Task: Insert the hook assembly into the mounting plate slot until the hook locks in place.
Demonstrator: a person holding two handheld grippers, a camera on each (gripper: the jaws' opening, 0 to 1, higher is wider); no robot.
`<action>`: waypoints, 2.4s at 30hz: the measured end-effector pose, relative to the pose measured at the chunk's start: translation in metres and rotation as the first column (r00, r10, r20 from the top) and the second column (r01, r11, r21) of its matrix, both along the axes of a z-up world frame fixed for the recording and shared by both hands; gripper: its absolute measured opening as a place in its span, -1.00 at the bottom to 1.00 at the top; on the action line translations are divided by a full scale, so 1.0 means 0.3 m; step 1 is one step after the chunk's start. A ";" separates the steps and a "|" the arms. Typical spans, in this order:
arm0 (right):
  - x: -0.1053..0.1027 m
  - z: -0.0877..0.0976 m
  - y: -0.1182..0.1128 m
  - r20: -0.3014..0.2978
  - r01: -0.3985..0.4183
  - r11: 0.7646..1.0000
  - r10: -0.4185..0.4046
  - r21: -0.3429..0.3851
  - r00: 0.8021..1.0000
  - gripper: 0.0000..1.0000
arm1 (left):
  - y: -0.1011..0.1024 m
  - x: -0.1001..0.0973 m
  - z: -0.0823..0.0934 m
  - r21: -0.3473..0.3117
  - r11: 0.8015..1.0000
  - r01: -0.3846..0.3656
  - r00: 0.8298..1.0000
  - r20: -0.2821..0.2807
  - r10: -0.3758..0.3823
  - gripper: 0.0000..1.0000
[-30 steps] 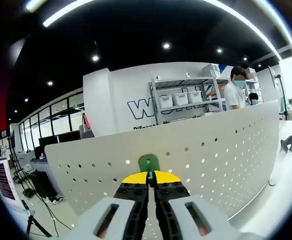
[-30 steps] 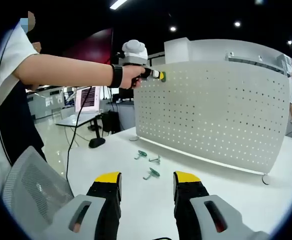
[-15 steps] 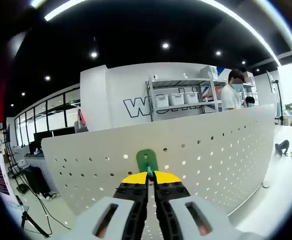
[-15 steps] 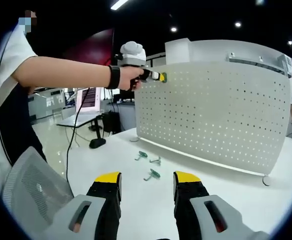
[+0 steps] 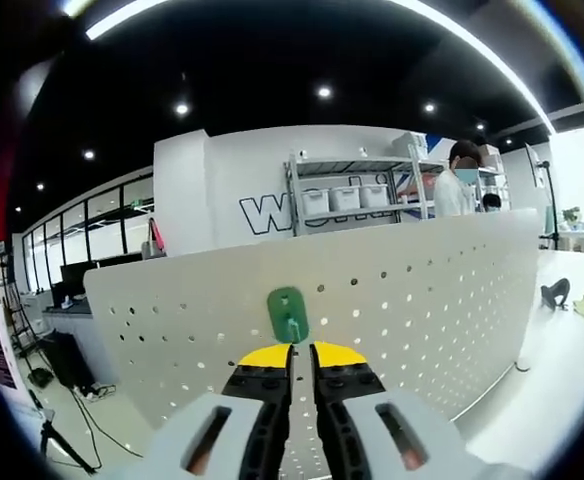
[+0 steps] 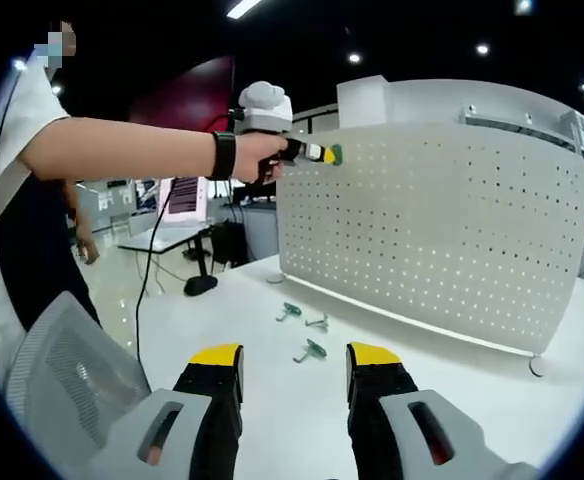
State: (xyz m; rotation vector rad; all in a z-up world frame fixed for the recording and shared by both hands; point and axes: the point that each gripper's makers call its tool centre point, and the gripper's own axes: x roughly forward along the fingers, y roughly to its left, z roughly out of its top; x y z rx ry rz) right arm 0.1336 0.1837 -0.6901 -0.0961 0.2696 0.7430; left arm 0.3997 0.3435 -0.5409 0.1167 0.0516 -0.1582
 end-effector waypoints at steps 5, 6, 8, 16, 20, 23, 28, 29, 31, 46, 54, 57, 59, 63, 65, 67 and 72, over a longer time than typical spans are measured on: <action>0.003 0.001 0.011 -0.001 -0.008 1.000 0.008 0.003 1.000 -0.19 | 0.001 -0.035 -0.027 -0.029 1.000 0.000 1.000 -0.009 0.000 -0.82; 0.003 0.001 0.013 -0.001 -0.011 1.000 0.011 0.000 1.000 -0.19 | -0.005 -0.046 -0.043 -0.033 0.999 0.010 1.000 -0.024 -0.011 -0.81; 0.002 0.003 0.017 0.002 -0.016 1.000 0.016 -0.002 1.000 -0.19 | -0.011 -0.062 -0.058 -0.047 0.999 0.018 0.999 -0.031 -0.020 -0.80; 0.005 -0.010 0.024 -0.012 -0.027 1.000 0.027 -0.007 1.000 -0.20 | -0.051 -0.149 -0.073 -0.087 0.991 0.098 0.995 -0.017 -0.100 -0.78; 0.013 0.001 0.035 -0.002 -0.039 0.999 0.039 -0.008 0.999 -0.21 | -0.070 -0.186 -0.086 -0.092 0.987 0.134 0.991 -0.016 -0.136 -0.77; 0.023 0.007 0.045 0.005 -0.044 0.999 0.044 -0.003 0.999 -0.21 | -0.077 -0.213 -0.099 -0.076 0.985 0.153 0.987 -0.026 -0.155 -0.75; 0.029 -0.002 0.066 -0.002 -0.075 0.997 0.075 -0.033 0.997 -0.22 | -0.073 -0.269 -0.103 -0.118 0.976 0.183 0.983 -0.010 -0.185 -0.71; 0.032 0.000 0.066 -0.002 -0.075 0.997 0.075 -0.033 0.997 -0.22 | -0.075 -0.279 -0.106 -0.124 0.974 0.190 0.981 -0.007 -0.192 -0.71; 0.039 0.007 0.066 0.001 -0.072 0.997 0.072 -0.033 0.997 -0.22 | -0.074 -0.300 -0.120 -0.129 0.972 0.196 0.980 -0.008 -0.198 -0.71; 0.067 -0.020 0.112 -0.006 -0.083 0.994 0.082 -0.065 0.997 -0.25 | -0.114 -0.455 -0.268 -0.165 0.942 0.291 0.950 -0.066 -0.305 -0.58; 0.064 -0.029 0.116 -0.015 -0.090 0.993 0.089 -0.070 0.996 -0.24 | -0.113 -0.522 -0.286 -0.128 0.942 0.309 0.945 -0.074 -0.320 -0.36; 0.068 -0.029 0.113 -0.009 -0.087 0.994 0.086 -0.074 0.996 -0.19 | -0.113 -0.546 -0.300 -0.109 0.940 0.322 0.939 -0.087 -0.332 -0.31; 0.067 -0.030 0.113 -0.018 -0.089 0.993 0.088 -0.072 0.996 -0.19 | -0.115 -0.565 -0.303 -0.096 0.938 0.332 0.936 -0.088 -0.341 -0.25; 0.072 -0.036 0.116 -0.021 -0.099 0.991 0.098 -0.089 0.995 -0.20 | -0.118 -0.606 -0.328 -0.079 0.935 0.346 0.929 -0.111 -0.353 -0.12; 0.076 -0.037 0.121 -0.019 -0.106 0.990 0.105 -0.097 0.994 -0.21 | -0.101 -0.618 -0.359 -0.045 0.942 0.332 0.932 -0.141 -0.335 -0.11; 0.082 -0.040 0.126 -0.023 -0.109 0.989 0.107 -0.100 0.994 -0.22 | -0.086 -0.627 -0.371 -0.052 0.946 0.320 0.935 -0.141 -0.324 -0.09; 0.087 -0.052 0.137 -0.031 -0.128 0.984 0.125 -0.121 0.992 -0.23 | -0.069 -0.665 -0.402 -0.066 0.947 0.314 0.933 -0.166 -0.320 0.00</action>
